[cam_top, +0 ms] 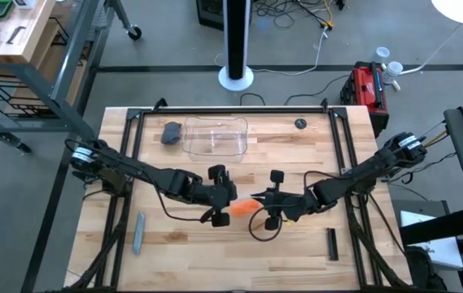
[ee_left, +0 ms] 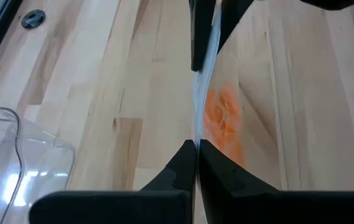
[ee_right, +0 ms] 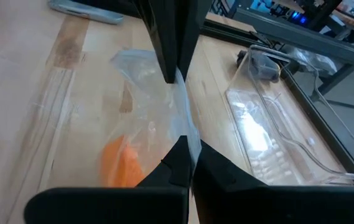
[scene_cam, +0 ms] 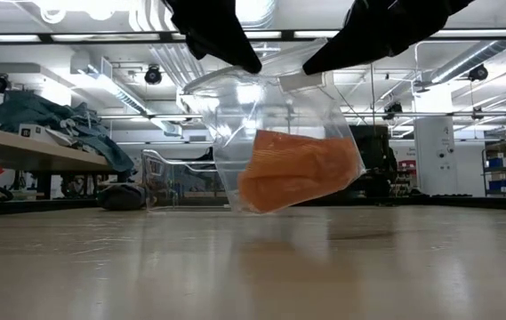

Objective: Roll bandage
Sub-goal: Put the zip bag into the transparent bin

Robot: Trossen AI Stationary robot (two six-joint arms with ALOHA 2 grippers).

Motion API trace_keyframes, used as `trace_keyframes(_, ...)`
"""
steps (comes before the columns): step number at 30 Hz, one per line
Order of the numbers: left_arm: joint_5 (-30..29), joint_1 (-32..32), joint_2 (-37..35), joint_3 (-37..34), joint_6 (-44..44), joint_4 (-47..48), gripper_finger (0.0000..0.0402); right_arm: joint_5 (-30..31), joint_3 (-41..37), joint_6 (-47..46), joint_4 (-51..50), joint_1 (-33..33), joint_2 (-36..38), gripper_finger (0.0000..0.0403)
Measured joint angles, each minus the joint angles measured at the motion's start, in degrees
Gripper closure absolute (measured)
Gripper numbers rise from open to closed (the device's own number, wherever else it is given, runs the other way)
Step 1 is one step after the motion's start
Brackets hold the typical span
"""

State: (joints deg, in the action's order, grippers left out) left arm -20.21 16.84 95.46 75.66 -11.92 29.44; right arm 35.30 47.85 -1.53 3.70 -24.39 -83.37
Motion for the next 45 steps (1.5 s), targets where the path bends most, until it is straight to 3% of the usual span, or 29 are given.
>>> trace_keyframes(11,0.1,0.4,0.0,-0.1,-1.1,1.4,0.0401,-1.0,-0.3,-2.1,-1.5,0.8,0.1,0.039)
trace_keyframes(17,0.0,0.4,0.0,-0.2,-2.3,1.7,0.0401,0.7,-0.4,-5.3,-6.4,1.4,1.2,0.0332)
trace_keyframes(29,-1.3,0.4,0.0,-0.2,-2.0,-0.7,0.0401,-7.4,-0.3,0.4,7.3,1.8,2.1,0.0232)
trace_keyframes(38,-1.3,0.2,0.0,-0.2,-4.4,-2.2,0.0401,-8.7,2.2,2.6,8.3,3.3,-0.1,0.0231)
trace_keyframes(45,-1.3,0.0,0.1,-0.3,-4.4,-2.9,0.0401,-8.0,8.5,4.2,1.0,4.0,-0.7,0.0239)
